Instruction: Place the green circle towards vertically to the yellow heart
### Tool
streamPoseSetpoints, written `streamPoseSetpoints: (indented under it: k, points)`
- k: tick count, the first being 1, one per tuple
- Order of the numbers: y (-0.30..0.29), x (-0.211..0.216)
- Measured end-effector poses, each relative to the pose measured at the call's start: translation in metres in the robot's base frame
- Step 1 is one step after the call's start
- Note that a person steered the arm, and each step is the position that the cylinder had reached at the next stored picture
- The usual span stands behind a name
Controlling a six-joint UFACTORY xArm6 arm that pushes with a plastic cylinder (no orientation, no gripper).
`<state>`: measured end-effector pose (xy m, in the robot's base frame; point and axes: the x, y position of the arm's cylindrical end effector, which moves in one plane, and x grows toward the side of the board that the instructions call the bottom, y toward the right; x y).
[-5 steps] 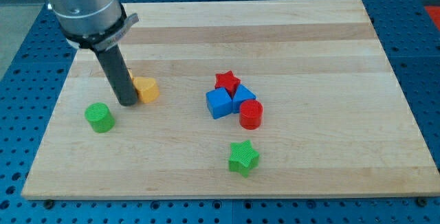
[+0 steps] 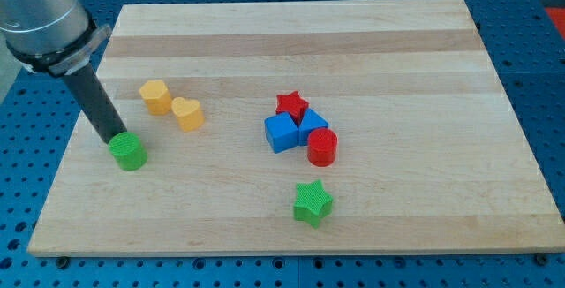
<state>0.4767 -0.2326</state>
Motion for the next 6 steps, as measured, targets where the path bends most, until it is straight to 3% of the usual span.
streamPoseSetpoints:
  k: [3,6]
  points:
    - [0.025,0.078]
    - [0.040,0.101]
